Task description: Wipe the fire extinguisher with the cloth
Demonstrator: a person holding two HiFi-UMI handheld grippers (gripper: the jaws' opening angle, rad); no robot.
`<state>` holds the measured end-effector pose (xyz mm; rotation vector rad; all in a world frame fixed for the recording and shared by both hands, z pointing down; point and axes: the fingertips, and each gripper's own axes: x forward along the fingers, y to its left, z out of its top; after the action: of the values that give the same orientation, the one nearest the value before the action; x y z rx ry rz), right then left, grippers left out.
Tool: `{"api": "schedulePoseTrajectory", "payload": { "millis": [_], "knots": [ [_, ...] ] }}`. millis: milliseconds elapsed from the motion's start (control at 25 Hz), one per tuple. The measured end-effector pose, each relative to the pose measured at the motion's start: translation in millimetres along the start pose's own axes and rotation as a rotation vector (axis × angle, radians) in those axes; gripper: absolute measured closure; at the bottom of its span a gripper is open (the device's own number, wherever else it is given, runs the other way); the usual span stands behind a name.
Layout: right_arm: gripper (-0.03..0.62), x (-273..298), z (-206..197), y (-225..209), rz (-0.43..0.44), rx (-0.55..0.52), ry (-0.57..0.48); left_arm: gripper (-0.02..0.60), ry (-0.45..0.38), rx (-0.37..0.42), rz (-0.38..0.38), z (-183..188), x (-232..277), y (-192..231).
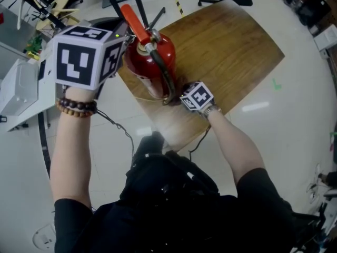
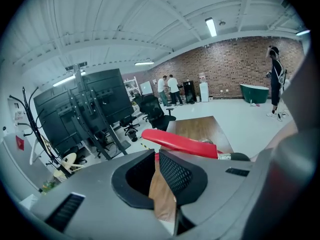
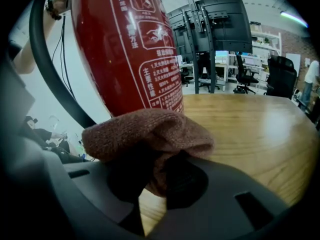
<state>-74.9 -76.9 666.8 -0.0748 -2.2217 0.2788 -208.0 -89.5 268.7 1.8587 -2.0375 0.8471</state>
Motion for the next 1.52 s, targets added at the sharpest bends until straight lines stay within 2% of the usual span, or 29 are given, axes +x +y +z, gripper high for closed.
{"api": "schedulePoseTrajectory", "payload": {
  "millis": [280, 360, 480, 800, 920, 1120, 1520],
  "knots": [
    [0.513, -1, 2, 2, 0.011, -0.007, 0.012, 0.568, -0.015, 0.007, -0.038, 0, 3, -2],
    [0.513, 0, -1, 1, 0.015, -0.011, 0.027, 0.541, -0.02, 0.012, -0.035, -1, 1, 1],
    [0.513, 1, -6, -1, 0.012, -0.024, 0.058, 0.541, -0.033, 0.013, -0.023, -2, -4, 10],
    [0.514, -6, -6, -7, 0.026, -0.071, 0.095, 0.541, -0.106, 0.035, -0.035, 26, -21, 7],
    [0.513, -15, 0, -9, 0.027, -0.07, 0.076, 0.541, -0.093, 0.046, -0.056, 29, -19, -1],
    [0.513, -27, 7, -11, 0.033, -0.092, 0.046, 0.541, -0.051, 0.068, -0.049, 30, -14, -13],
    [0.513, -94, 34, -7, 0.009, -0.143, -0.075, 0.565, -0.012, 0.095, 0.03, 31, -11, -15]
  ]
}}
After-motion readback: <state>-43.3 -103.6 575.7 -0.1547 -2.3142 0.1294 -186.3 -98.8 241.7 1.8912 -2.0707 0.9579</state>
